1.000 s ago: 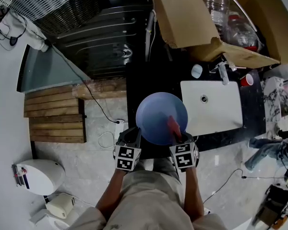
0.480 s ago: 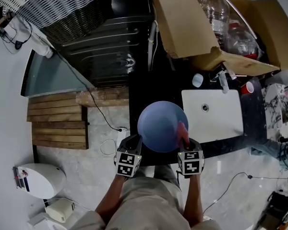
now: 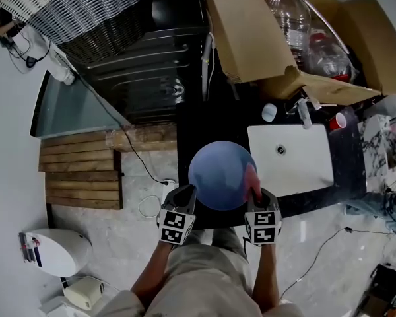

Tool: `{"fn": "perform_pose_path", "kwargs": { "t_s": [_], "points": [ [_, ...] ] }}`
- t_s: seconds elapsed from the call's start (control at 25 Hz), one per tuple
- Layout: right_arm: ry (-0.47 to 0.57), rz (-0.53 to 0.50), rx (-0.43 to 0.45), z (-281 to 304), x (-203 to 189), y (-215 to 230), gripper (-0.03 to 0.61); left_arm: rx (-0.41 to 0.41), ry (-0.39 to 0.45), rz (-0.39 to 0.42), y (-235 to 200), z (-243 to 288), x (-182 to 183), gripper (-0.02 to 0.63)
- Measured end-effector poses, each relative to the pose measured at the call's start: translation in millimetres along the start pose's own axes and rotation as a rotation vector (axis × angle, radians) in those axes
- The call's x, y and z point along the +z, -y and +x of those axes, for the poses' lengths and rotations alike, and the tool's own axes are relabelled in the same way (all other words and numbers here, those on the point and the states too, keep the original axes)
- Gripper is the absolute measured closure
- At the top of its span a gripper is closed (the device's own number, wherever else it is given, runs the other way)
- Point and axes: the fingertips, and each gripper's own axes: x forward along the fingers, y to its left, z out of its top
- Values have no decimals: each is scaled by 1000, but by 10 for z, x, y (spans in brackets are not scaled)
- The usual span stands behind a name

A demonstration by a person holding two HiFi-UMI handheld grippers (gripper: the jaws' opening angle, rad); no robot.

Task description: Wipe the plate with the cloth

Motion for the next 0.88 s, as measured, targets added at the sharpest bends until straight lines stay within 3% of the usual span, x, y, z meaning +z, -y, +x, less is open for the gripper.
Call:
{"fn": "perform_pose_path", "kwargs": {
  "t_s": [0.24, 0.88],
  "points": [
    [86, -13, 10, -54, 187, -88, 553, -8, 33, 23, 48, -51, 139, 598],
    [332, -44, 70, -341, 627, -388, 554, -41, 224, 74, 234, -339, 725, 597]
  ]
}}
